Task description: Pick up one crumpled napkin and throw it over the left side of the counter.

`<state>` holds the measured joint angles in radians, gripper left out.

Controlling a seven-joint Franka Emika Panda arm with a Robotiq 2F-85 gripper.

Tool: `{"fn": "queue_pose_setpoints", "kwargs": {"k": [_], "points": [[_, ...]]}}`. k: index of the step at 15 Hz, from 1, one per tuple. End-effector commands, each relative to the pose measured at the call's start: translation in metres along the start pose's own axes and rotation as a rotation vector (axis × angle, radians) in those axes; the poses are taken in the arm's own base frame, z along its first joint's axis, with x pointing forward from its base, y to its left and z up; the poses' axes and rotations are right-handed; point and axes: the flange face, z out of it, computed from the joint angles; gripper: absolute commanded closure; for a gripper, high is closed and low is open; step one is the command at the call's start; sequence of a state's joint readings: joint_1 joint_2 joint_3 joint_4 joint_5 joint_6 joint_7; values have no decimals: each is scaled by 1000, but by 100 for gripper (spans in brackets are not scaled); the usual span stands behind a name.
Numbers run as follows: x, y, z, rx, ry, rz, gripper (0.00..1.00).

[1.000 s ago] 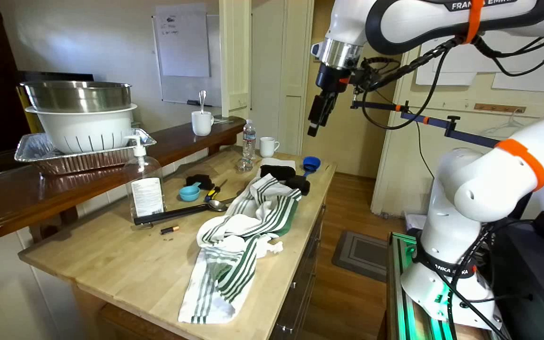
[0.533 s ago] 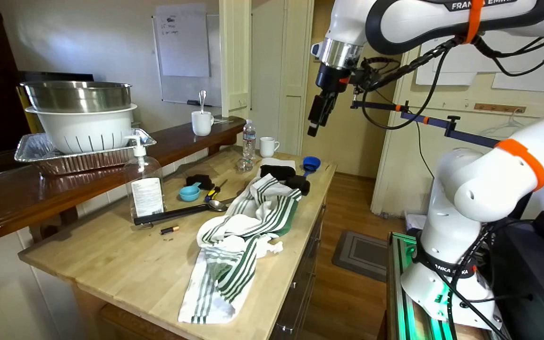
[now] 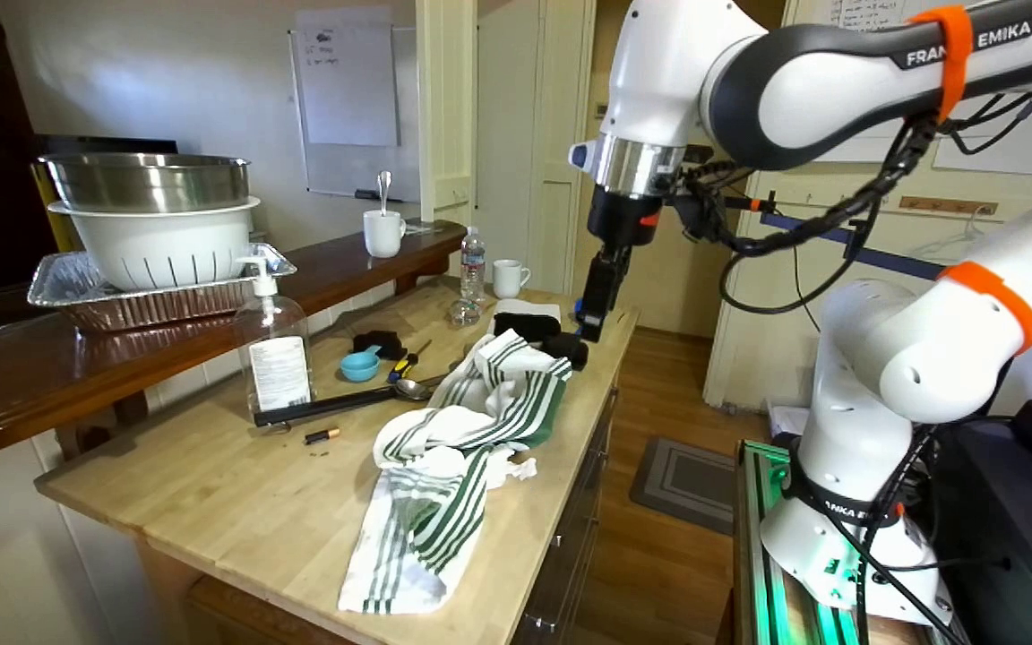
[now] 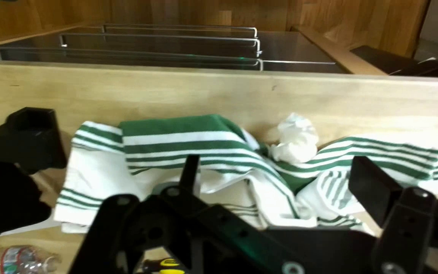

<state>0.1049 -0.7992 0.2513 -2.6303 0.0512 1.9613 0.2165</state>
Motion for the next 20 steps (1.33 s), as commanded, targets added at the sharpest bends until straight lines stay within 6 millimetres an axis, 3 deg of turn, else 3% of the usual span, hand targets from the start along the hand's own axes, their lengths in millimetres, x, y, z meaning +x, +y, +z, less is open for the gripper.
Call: {"fn": "queue_pose_setpoints", "kwargs": {"k": [1, 2, 3, 5, 8, 15, 20], "points": [[-20, -54, 48, 121, 26, -30, 0], [-23, -64, 64, 158, 49, -41, 0], [-15, -51, 36, 93, 40, -44, 0], [-19, -56, 46, 96, 39, -57, 0], [-15, -53, 39, 105, 51, -45, 0], [27, -53, 107, 38, 145, -52, 0], [36, -59, 168, 54, 91, -50, 0]]}}
